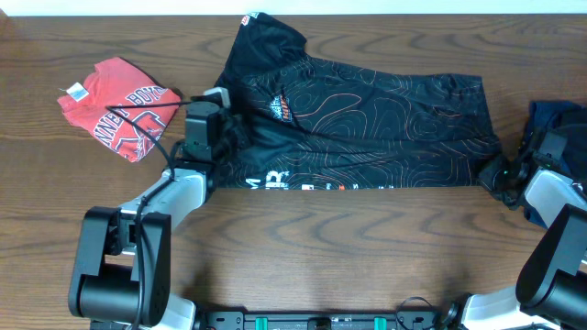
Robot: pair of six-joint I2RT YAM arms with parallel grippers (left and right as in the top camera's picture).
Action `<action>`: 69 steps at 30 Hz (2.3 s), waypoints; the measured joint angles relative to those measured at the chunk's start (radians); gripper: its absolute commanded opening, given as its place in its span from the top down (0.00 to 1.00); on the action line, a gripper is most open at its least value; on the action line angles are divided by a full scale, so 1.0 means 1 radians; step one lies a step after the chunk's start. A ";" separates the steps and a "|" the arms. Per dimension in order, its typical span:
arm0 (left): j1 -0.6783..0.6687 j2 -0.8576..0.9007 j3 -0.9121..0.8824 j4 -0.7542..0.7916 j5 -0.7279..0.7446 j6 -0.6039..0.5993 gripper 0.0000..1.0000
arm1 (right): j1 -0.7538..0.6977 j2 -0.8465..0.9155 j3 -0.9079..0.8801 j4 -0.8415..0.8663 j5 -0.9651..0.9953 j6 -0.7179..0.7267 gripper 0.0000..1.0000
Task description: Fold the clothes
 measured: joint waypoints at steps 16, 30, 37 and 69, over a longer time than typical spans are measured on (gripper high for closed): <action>0.031 0.000 0.000 0.109 -0.016 -0.098 0.84 | 0.000 0.000 0.002 -0.005 0.006 0.000 0.96; 0.037 0.000 0.005 -0.177 -0.107 -0.050 0.75 | 0.000 0.000 0.002 -0.006 0.006 -0.008 0.96; 0.037 0.000 0.005 -0.195 -0.137 -0.034 0.74 | 0.000 0.000 0.002 -0.007 0.006 -0.008 0.96; 0.037 0.047 0.005 -0.277 -0.222 -0.022 0.94 | 0.000 0.000 0.003 -0.009 0.007 -0.015 0.95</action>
